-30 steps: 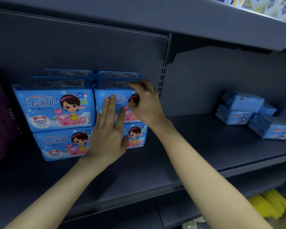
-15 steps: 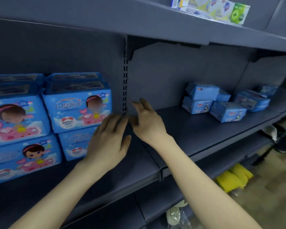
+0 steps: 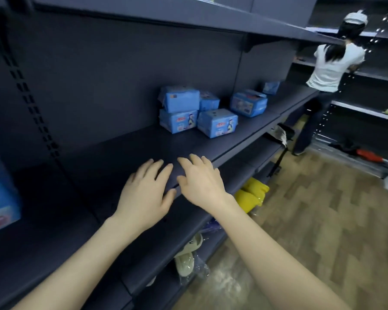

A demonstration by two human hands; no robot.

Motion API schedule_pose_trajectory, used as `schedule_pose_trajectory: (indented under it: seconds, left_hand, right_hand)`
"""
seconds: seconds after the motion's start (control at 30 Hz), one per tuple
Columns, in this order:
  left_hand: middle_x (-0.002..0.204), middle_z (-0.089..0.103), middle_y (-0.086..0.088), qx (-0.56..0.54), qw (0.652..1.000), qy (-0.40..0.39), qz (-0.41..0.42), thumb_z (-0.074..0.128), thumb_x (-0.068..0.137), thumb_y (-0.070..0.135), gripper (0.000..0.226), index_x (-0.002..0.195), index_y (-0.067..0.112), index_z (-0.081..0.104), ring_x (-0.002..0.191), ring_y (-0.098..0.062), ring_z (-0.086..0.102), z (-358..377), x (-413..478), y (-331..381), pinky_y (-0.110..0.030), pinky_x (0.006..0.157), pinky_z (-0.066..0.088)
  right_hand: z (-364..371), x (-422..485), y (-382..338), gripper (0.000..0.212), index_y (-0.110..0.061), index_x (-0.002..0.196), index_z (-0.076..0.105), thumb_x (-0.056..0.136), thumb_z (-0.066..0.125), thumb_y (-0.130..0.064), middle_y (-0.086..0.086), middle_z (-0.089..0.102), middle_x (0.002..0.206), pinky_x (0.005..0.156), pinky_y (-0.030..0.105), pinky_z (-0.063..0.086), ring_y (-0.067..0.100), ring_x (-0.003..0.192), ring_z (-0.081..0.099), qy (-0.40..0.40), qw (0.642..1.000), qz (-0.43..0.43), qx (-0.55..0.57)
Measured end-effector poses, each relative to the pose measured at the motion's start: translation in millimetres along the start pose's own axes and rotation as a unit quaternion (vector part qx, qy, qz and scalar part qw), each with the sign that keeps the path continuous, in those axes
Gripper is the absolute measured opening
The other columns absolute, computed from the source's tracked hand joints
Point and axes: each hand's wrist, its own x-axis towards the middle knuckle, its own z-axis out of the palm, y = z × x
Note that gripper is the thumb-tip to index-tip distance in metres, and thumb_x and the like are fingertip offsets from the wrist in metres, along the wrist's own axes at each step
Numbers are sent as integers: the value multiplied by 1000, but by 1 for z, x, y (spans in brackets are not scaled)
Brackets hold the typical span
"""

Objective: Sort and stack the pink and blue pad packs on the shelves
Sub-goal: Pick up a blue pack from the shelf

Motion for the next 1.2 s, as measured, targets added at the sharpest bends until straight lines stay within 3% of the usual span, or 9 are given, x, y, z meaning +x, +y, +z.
schedule_pose_trajectory:
  seconds: [0.13,0.47,0.73,0.9,1.13,1.2]
  left_hand:
    - [112,65,-19,18,999,-17,26,50,75,35,50,110,4,65,106,-39,61,18,25,40,-46,72,54]
    - [111,65,-22,-1,996,-31,80,68,71,28,46,109,2,66,106,-42,60,57,83,134,-48,71,54]
    - [113,64,-20,-21,992,-38,123,39,78,41,57,112,3,65,108,-39,60,79,118,187,-46,74,54]
    - [114,64,-19,-21,989,-35,142,66,74,32,49,113,3,64,109,-39,60,90,138,203,-45,74,54]
    - [114,64,-18,-27,991,-34,125,43,77,41,54,113,5,64,108,-39,60,108,181,192,-46,73,54]
    - [113,64,-20,-24,993,-40,113,51,75,37,51,112,4,64,107,-40,60,112,198,185,-48,72,54]
  right_hand:
    - [-6,-8,47,49,-21,143,26,97,41,-29,7,14,154,106,54,23,32,141,9,-5,1000,29,-3]
    - [-26,-24,161,48,-21,142,29,96,42,-30,7,18,152,105,55,28,33,140,12,14,995,97,7]
    - [-37,-36,221,50,-23,144,26,96,42,-30,8,14,153,108,53,25,34,141,9,16,987,158,19]
    - [-42,-30,244,49,-23,143,26,96,40,-29,7,15,153,106,52,24,32,141,7,16,984,178,20]
    - [-44,17,259,49,-23,143,27,96,41,-29,7,15,152,106,54,24,34,141,9,16,988,153,15]
    - [-44,38,263,49,-22,143,27,96,42,-29,7,16,152,107,55,24,34,141,9,18,990,138,12]
